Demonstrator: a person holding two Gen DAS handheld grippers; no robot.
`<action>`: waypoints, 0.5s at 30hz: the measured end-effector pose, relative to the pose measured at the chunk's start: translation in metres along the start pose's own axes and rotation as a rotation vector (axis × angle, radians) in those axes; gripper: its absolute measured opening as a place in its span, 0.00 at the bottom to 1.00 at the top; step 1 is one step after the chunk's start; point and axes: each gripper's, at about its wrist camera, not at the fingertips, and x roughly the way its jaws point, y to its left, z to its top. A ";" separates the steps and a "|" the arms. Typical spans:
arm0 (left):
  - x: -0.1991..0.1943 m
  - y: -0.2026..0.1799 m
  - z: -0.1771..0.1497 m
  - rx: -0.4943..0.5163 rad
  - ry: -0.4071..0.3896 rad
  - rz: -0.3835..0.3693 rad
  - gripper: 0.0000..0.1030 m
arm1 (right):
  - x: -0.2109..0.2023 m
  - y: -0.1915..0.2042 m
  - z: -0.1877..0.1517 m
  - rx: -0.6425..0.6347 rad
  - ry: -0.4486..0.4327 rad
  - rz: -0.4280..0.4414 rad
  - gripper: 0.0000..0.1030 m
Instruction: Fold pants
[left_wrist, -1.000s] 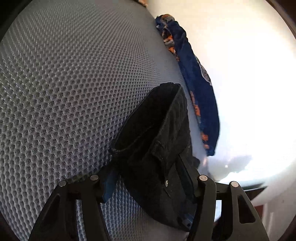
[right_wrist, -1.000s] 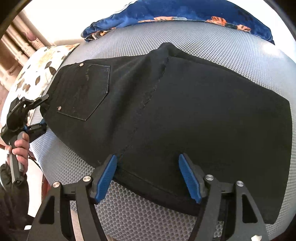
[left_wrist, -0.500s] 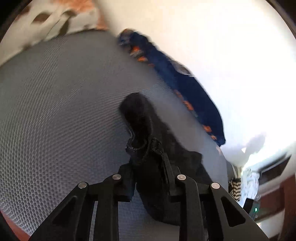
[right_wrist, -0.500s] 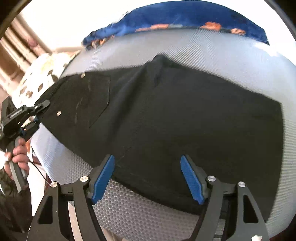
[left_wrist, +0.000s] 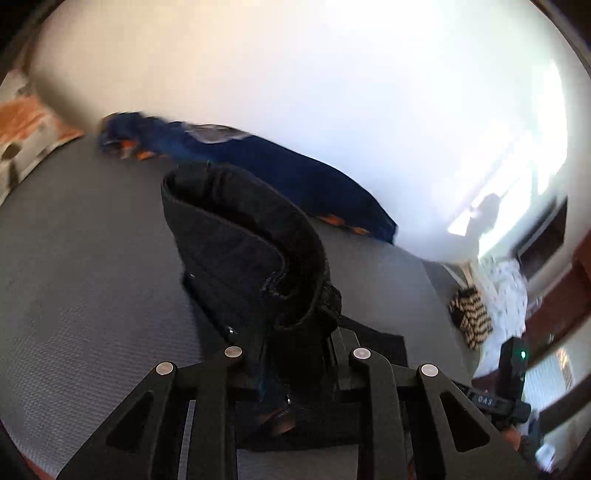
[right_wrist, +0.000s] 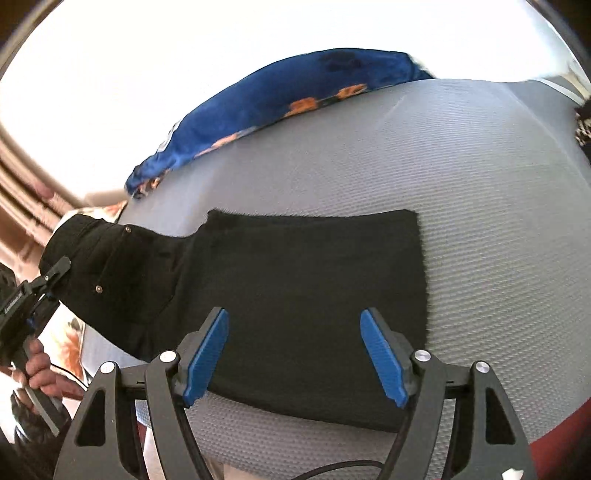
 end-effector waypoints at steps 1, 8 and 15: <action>0.005 -0.013 -0.003 0.030 0.006 -0.009 0.23 | -0.003 -0.006 0.000 0.010 -0.005 0.001 0.70; 0.058 -0.088 -0.032 0.210 0.104 -0.024 0.23 | -0.007 -0.032 0.000 0.065 -0.017 0.031 0.70; 0.123 -0.136 -0.081 0.330 0.271 -0.005 0.23 | -0.010 -0.057 0.000 0.104 -0.018 0.051 0.70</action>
